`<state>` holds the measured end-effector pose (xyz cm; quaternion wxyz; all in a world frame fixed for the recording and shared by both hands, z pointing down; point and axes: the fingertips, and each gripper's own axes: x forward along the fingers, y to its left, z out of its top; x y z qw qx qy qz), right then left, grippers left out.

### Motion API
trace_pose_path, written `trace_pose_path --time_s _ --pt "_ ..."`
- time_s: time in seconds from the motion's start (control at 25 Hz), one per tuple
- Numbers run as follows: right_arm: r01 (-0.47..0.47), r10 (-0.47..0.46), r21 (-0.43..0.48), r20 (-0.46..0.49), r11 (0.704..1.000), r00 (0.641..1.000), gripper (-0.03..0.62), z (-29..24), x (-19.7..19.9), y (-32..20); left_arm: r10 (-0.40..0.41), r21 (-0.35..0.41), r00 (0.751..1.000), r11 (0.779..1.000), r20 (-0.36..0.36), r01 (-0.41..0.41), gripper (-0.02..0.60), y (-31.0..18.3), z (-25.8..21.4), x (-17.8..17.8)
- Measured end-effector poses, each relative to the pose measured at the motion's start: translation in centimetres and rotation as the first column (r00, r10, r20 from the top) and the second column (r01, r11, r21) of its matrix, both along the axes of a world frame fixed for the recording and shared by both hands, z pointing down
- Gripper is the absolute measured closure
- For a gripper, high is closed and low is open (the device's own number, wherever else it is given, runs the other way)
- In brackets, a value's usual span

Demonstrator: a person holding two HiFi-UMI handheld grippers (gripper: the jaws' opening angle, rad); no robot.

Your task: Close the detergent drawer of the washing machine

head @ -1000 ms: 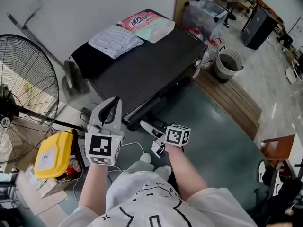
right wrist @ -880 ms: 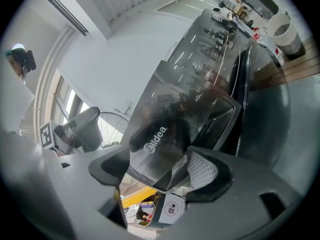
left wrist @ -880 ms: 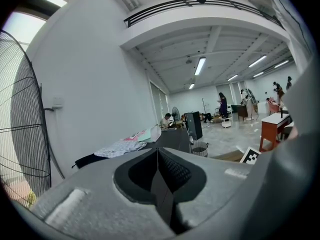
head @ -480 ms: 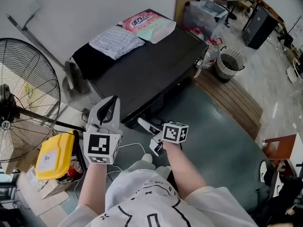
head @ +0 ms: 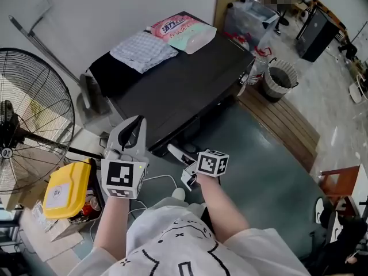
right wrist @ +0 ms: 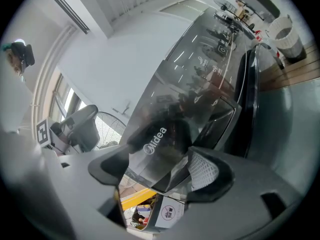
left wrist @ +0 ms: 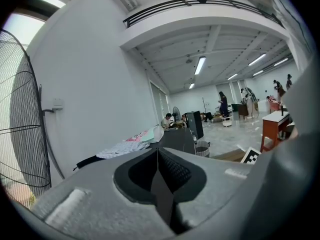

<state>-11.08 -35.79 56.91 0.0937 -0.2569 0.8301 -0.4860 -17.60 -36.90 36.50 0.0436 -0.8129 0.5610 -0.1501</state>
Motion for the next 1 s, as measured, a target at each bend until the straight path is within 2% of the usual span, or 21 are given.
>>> trace_pose_path --time_s 0.56,0.72,1.0 --pt "0.004 -0.004 0.014 -0.027 1.000 1.000 0.220 0.2 -1.1 -1.6 0.021 -0.011 1.000 1.000 0.002 -0.021 0.563 -1.1 1.0 -0.5" --pt "-0.019 0.019 -0.012 -0.034 1.000 0.999 0.221 0.4 -0.9 -1.2 0.034 -0.020 0.999 0.999 -0.004 -0.034 0.563 -0.6 1.3 -0.5" --pt "-0.015 0.009 -0.026 -0.188 1.000 0.982 0.224 0.7 0.5 0.5 0.011 -0.010 1.000 1.000 -0.024 -0.011 0.563 0.8 0.8 -0.9"
